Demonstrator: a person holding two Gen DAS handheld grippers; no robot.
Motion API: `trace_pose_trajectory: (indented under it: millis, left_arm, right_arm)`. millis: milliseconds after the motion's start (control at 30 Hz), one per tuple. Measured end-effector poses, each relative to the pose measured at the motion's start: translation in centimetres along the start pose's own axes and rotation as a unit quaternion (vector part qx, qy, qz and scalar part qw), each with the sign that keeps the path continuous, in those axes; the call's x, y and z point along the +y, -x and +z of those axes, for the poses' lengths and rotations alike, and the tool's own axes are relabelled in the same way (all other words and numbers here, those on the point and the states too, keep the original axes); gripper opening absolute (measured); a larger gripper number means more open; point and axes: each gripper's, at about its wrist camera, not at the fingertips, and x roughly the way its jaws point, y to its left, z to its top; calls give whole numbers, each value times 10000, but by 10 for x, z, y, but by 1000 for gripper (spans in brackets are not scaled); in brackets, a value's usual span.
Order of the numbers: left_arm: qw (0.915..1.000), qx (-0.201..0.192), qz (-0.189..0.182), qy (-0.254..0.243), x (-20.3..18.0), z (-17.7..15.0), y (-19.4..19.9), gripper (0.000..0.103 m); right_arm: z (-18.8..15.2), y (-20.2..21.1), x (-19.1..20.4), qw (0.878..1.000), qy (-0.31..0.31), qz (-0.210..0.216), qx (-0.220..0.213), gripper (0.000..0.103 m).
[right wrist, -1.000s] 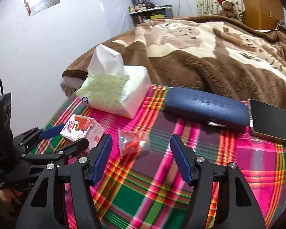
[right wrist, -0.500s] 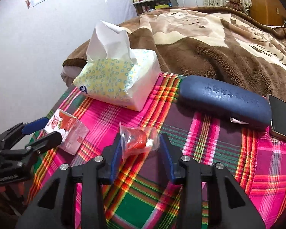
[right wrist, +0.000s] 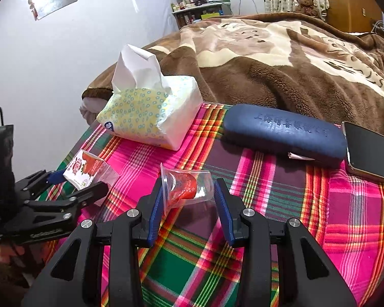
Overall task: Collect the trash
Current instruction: 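Grasp the strawberry milk carton with the left tool while the right tool grasps the plastic cup, then lift the carton and cup and carry both over the bin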
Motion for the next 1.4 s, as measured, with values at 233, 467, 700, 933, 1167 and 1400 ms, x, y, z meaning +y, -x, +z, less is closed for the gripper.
trace_pose_trajectory:
  millis: [233,467,700,933,1167,1400]
  left_arm:
    - [9999,-126,-6,69,-1,-1,5,75]
    - [9995,-292,-84,-89,-20,-8,33,75]
    - [9980,-439,-318,-320,-59,-21,73,75]
    - [9953,-569,-585,-527,-103,-38,105,75]
    - [9917,-673,-824,-724,-149,-52,132,75]
    - [9858,-715,-1138,-1007,-207,-71,152,75]
  right_arm:
    - [-3,7,0,10000,3,-18,-48,40]
    - [-11,31,-5,9998,-87,-6,-200,40]
    - [-28,74,-21,9984,-327,-98,-447,40]
    - [-49,120,-43,9961,-469,-341,-663,40]
    - [-74,166,-71,9916,-692,-588,-921,40]
    - [-103,208,-105,9856,-924,-913,-1078,40]
